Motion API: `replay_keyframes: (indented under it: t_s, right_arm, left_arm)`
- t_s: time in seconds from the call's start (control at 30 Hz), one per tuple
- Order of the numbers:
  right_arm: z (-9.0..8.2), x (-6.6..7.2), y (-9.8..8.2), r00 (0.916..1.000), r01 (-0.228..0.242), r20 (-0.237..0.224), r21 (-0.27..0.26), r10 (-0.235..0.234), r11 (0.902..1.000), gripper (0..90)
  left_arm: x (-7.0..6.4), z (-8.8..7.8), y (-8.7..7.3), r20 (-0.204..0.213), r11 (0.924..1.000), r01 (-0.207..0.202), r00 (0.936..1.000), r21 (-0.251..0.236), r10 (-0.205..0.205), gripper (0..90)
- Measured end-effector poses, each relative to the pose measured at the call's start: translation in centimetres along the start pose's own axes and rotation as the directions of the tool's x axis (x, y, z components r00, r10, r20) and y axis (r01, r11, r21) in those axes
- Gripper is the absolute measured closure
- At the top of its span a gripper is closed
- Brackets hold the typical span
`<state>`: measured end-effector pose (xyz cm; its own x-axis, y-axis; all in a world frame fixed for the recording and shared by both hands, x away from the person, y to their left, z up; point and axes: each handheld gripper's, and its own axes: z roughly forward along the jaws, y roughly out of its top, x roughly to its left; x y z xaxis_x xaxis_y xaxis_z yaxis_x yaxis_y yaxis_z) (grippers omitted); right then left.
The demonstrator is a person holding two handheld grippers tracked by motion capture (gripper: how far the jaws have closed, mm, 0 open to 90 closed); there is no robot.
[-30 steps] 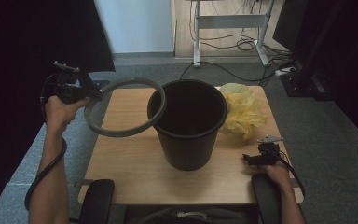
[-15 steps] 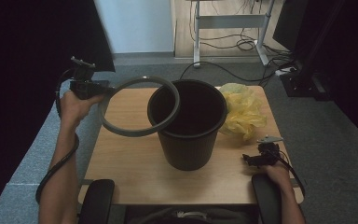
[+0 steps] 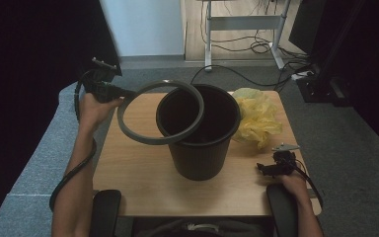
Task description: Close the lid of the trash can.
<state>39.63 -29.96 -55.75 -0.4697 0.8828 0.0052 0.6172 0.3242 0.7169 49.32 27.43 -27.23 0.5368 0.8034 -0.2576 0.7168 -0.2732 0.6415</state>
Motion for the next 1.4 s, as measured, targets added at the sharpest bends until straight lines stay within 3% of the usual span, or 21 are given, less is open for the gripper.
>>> replay_keyframes:
  t_s: [0.83, 1.23, 1.4]
  right_arm:
    - [0.0, 0.0, 0.0, 1.0000, 0.000, 0.000, 0.000, 0.000, 1.0000, 0.0]
    - [0.0, 0.0, 0.0, 1.0000, 0.000, -0.001, 0.000, 0.000, 1.0000, 0.0]
    - [0.0, 0.0, 0.0, 1.0000, 0.004, -0.005, 0.001, -0.004, 1.0000, 0.0]
  left_arm:
    - [-4.8, 4.7, 2.8, 0.090, 0.9949, -0.100, 0.9910, 0.013, 0.098, 78.4]
    - [-6.7, 5.8, 3.9, 0.092, 0.9910, -0.134, 0.9868, 0.007, 0.133, 78.0]
    - [-7.1, 6.3, 4.1, 0.066, 0.9900, -0.141, 0.9880, 0.008, 0.140, 77.7]
